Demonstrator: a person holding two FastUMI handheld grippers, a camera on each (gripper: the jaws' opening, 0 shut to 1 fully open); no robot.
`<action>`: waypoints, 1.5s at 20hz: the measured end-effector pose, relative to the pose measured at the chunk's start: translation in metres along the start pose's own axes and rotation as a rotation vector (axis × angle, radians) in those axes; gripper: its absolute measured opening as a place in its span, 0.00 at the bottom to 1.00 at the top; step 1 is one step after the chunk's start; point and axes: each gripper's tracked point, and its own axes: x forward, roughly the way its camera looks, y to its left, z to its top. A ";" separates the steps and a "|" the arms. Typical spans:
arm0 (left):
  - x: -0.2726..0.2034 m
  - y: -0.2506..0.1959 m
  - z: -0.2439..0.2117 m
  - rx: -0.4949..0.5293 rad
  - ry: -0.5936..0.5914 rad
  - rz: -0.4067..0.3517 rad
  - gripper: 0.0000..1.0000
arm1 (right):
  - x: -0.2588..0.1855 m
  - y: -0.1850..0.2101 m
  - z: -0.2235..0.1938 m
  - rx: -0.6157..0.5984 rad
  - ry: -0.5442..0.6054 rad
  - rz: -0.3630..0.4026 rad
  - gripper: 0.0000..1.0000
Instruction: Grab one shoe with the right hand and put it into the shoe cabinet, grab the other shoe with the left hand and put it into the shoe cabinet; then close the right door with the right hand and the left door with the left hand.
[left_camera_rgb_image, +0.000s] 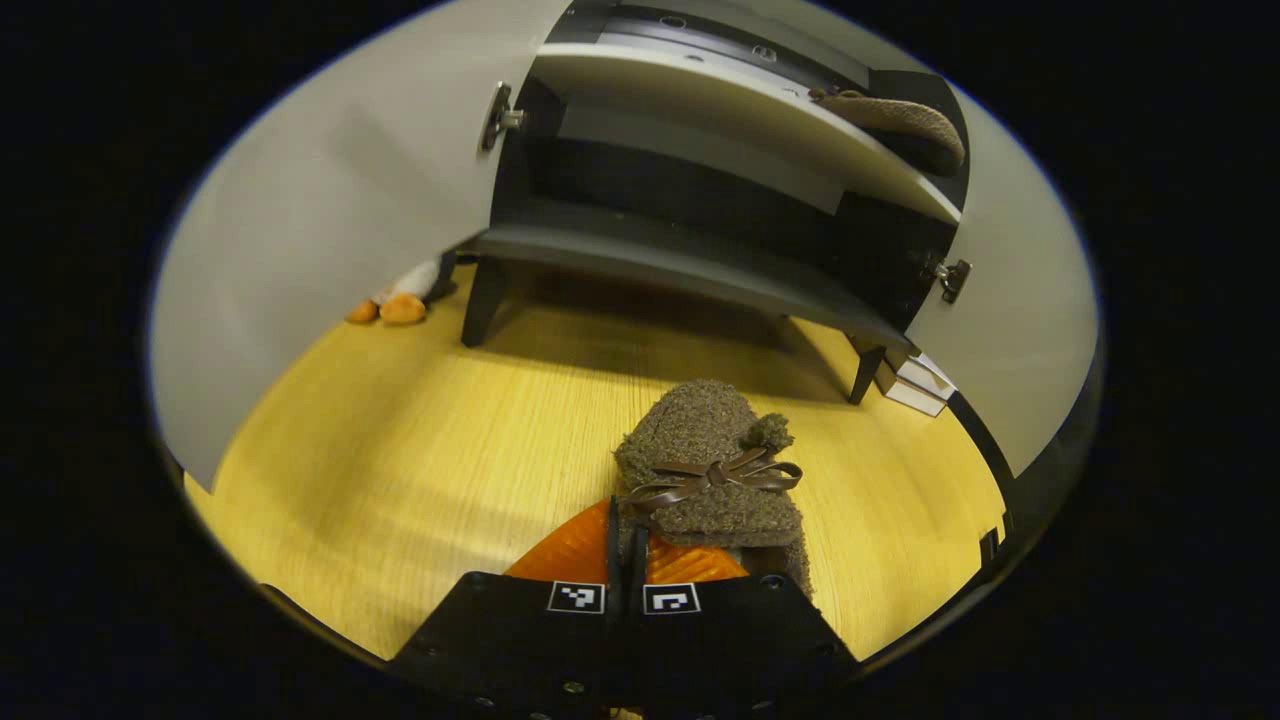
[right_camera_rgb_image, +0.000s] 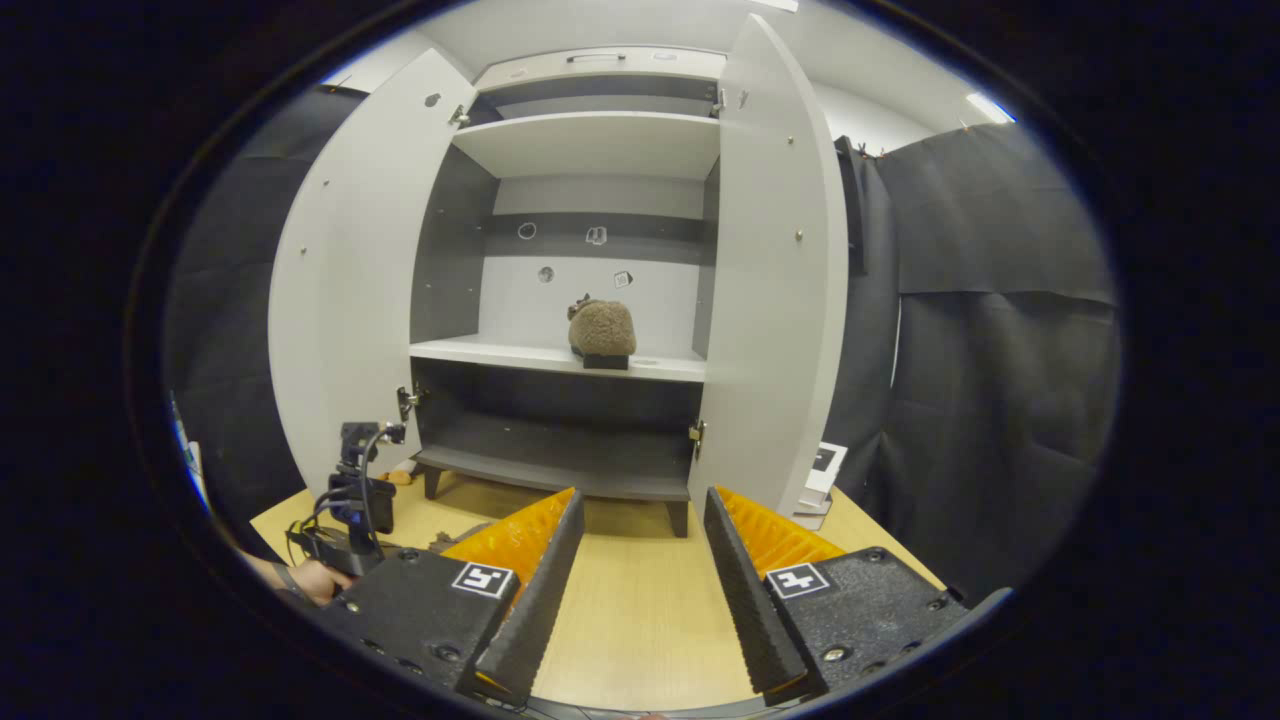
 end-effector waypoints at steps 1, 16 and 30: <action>-0.015 -0.005 0.016 0.045 -0.047 -0.011 0.00 | 0.001 0.002 0.001 -0.006 -0.004 0.005 0.78; -0.073 -0.078 0.349 0.073 -0.481 -0.050 0.00 | -0.006 -0.005 0.014 0.007 -0.059 0.009 0.78; 0.078 -0.054 0.393 0.009 -0.087 0.094 0.00 | -0.009 -0.044 0.009 0.060 -0.051 -0.088 0.79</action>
